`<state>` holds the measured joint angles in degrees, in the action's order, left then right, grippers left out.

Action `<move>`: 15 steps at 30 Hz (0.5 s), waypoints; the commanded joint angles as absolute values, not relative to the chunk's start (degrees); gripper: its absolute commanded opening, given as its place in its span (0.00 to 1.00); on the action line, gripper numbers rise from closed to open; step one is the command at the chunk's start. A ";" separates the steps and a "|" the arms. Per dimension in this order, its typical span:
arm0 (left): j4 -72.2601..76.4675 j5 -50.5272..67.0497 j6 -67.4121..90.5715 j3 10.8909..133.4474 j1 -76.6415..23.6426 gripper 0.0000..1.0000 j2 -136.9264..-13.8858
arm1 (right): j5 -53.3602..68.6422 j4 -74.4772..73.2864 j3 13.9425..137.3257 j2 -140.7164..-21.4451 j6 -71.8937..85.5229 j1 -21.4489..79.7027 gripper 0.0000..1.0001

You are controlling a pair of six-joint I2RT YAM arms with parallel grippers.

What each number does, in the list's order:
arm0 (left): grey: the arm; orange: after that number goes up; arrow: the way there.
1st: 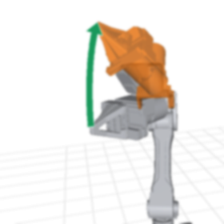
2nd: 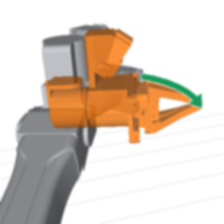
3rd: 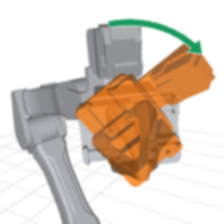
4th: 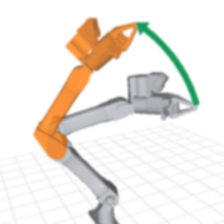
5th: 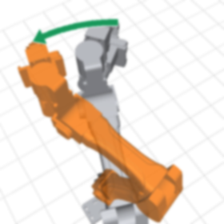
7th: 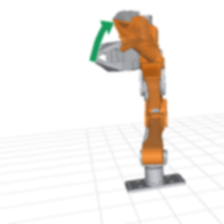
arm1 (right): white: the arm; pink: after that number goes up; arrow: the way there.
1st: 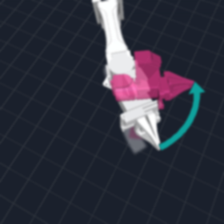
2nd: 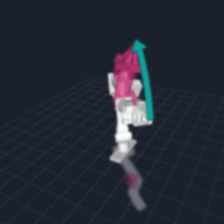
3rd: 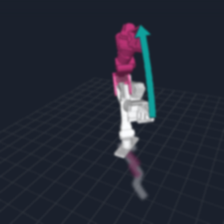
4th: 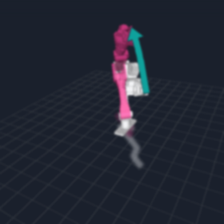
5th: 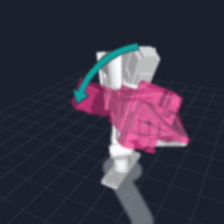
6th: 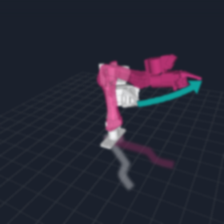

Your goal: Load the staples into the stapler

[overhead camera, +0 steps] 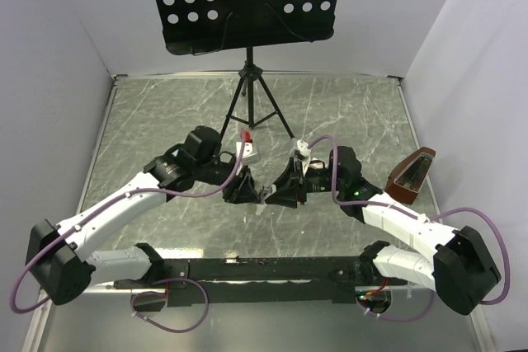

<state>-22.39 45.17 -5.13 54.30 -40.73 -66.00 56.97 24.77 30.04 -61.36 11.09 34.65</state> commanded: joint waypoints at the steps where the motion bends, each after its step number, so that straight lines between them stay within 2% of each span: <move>1: -20.65 43.24 -5.98 59.32 -43.68 0.05 -67.76 | 55.64 27.16 33.31 -62.14 9.05 35.51 0.00; 2: -20.74 42.89 -6.06 59.59 -44.03 0.06 -68.02 | 55.55 27.25 33.22 -62.31 8.97 35.59 0.00; 5: -21.44 42.54 -6.42 60.55 -45.00 0.19 -68.99 | 54.93 27.16 33.22 -63.19 8.79 36.12 0.00; 8: -22.23 42.01 -6.77 61.08 -45.35 0.33 -69.26 | 54.76 27.42 33.40 -64.07 8.96 36.82 0.00; 9: -22.24 41.49 -6.85 61.08 -45.35 0.41 -69.26 | 54.67 27.51 33.49 -64.33 8.88 37.26 0.00; 11: -22.50 40.96 -6.86 61.17 -45.35 0.49 -68.91 | 54.58 27.77 33.49 -64.86 9.05 37.53 0.00; 15: -22.94 40.08 -7.12 61.08 -45.35 0.55 -68.73 | 54.93 30.40 33.22 -65.83 10.37 37.97 0.00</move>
